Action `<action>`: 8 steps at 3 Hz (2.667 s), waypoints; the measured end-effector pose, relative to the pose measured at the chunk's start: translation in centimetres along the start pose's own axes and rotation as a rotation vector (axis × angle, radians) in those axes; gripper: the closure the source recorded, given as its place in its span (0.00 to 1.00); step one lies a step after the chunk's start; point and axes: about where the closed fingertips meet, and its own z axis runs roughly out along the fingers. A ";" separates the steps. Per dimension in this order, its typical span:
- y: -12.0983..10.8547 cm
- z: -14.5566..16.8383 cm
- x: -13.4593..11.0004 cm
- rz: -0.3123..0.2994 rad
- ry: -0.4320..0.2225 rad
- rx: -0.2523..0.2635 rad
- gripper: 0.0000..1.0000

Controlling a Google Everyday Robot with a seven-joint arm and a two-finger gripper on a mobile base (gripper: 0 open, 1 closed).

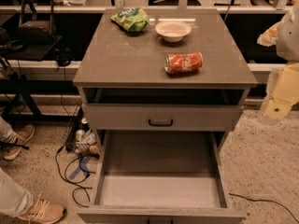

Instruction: Place coke can into middle drawer

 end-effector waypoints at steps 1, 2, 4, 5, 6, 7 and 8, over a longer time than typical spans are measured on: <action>0.0 0.0 0.0 0.000 0.000 0.000 0.00; -2.0 1.0 -0.7 0.007 -0.034 0.027 0.00; -9.3 7.1 -4.6 0.017 -0.075 0.082 0.00; -12.2 10.9 -7.0 0.003 -0.073 0.051 0.00; -14.4 14.3 -8.6 -0.001 -0.060 0.007 0.00; -15.9 17.2 -9.6 -0.005 -0.041 -0.039 0.00; -17.0 19.2 -10.5 -0.018 -0.028 -0.080 0.00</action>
Offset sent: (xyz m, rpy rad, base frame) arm 0.0778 0.0079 -0.0139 0.0946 -0.0986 -0.0144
